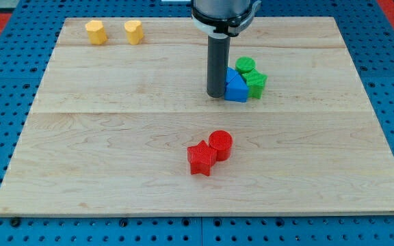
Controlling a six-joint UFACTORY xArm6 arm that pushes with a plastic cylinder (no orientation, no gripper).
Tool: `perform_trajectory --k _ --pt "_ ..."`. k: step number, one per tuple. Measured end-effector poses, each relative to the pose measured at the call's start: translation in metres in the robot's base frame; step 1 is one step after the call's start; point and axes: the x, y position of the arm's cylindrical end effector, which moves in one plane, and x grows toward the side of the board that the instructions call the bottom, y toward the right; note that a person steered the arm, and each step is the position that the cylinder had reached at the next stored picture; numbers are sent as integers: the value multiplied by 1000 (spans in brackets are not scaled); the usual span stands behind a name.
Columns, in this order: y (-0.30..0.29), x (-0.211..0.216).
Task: Slightly move the red blocks to the left
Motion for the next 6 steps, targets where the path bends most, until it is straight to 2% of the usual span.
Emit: perform_trajectory --k 1,3,5,6 --pt "0 20" --pt "77 96" --pt "-32 120" --pt "-29 121"
